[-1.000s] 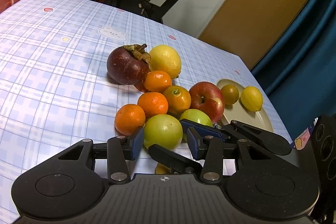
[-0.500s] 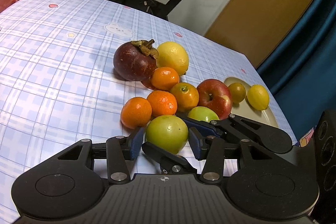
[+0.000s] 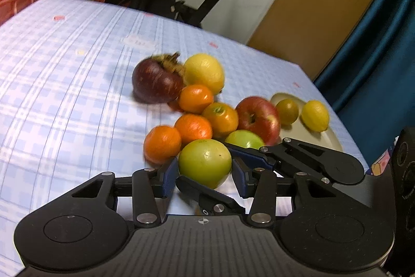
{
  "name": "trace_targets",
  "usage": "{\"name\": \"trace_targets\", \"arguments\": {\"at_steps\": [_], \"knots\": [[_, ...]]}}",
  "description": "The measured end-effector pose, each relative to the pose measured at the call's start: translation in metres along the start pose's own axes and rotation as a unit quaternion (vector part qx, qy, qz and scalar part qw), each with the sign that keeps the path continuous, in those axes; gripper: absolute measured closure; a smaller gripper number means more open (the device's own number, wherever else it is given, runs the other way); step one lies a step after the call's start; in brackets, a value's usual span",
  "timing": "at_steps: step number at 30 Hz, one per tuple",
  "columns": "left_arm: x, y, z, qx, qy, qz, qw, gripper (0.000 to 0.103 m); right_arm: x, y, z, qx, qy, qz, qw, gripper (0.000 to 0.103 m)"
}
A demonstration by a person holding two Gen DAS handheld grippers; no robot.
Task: Organize fruits
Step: 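Carry the pale green fruit over the beige plate with the left gripper, then lower the pale green fruit onto the plate and open the left gripper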
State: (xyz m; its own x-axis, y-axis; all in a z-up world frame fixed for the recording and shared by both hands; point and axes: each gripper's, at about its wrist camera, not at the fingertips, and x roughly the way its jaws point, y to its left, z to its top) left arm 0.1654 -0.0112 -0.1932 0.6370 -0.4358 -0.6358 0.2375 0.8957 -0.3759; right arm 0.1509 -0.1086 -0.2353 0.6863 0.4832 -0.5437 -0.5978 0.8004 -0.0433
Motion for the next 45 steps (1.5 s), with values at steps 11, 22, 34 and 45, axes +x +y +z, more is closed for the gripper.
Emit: {"name": "trace_targets", "arguments": {"at_steps": [11,22,34,45], "knots": [[-0.003,-0.040,0.030,0.075,-0.020,-0.023,0.9967,0.055,-0.036,-0.024,0.007,0.049,-0.067,-0.030,0.996,0.054],[0.049,-0.105,0.057,0.158,0.011,-0.057,0.9857,0.054,-0.073,-0.088,-0.006,0.158,-0.101,-0.096,0.978,0.054],[0.112,-0.129,0.060,0.177,0.067,-0.041,0.9810,0.054,-0.066,-0.149,-0.025,0.261,-0.069,-0.096,0.958,0.054],[0.138,-0.131,0.069,0.169,0.078,-0.037,0.9819,0.054,-0.053,-0.160,-0.033,0.275,-0.049,-0.104,0.955,0.054]]}}
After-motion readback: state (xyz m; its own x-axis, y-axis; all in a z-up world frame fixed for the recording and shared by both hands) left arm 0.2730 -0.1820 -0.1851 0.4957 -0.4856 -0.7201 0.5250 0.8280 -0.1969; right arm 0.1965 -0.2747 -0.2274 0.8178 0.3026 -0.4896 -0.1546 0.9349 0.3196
